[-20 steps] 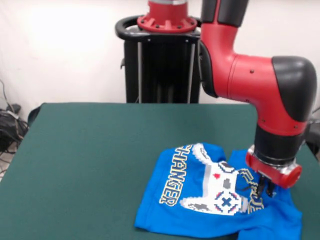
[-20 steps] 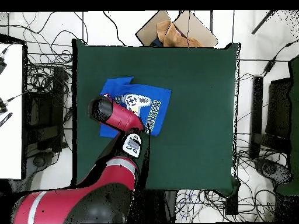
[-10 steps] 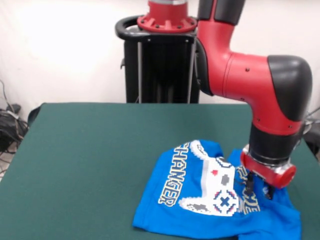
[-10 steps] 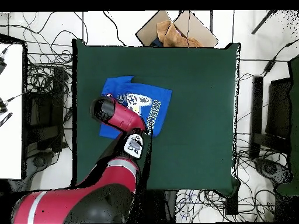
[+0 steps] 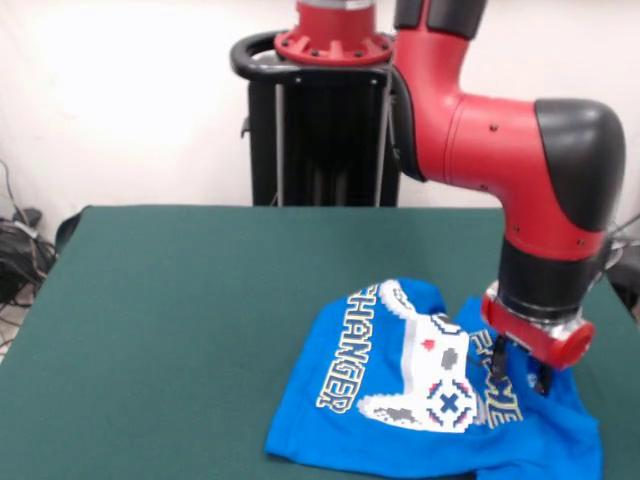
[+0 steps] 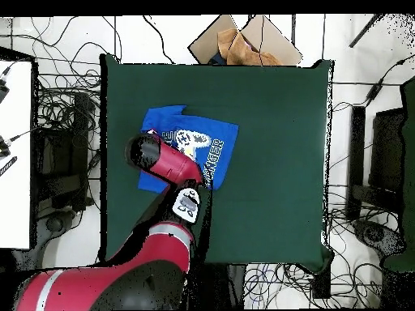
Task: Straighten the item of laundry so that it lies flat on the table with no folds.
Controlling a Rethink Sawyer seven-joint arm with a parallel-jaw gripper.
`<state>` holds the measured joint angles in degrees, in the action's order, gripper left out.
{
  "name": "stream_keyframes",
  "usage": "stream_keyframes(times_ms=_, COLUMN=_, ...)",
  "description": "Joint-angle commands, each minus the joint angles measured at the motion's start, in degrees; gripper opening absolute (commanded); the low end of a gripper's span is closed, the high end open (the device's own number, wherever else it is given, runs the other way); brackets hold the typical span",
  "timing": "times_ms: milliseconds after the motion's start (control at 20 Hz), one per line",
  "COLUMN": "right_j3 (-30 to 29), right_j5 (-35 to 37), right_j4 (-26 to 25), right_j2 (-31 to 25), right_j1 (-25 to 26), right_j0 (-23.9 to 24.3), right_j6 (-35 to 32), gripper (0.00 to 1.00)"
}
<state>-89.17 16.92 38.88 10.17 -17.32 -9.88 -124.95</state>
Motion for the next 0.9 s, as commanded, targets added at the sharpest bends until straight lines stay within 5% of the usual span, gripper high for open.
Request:
stream_keyframes(times_ms=50, right_j3=-10.70, right_j5=1.93, right_j4=3.82, right_j2=-6.69, right_j1=-9.49, right_j0=4.96, right_j6=-12.18, gripper=1.00)
stream_keyframes(times_ms=600, right_j3=-16.78, right_j5=5.53, right_j4=-0.01, right_j2=-6.43, right_j1=-18.21, right_j0=7.09, right_j6=-7.81, gripper=1.00)
stream_keyframes(times_ms=900, right_j3=-17.63, right_j5=0.48, right_j4=-1.75, right_j2=-10.37, right_j1=-16.14, right_j0=11.68, right_j6=-3.98, gripper=1.00)
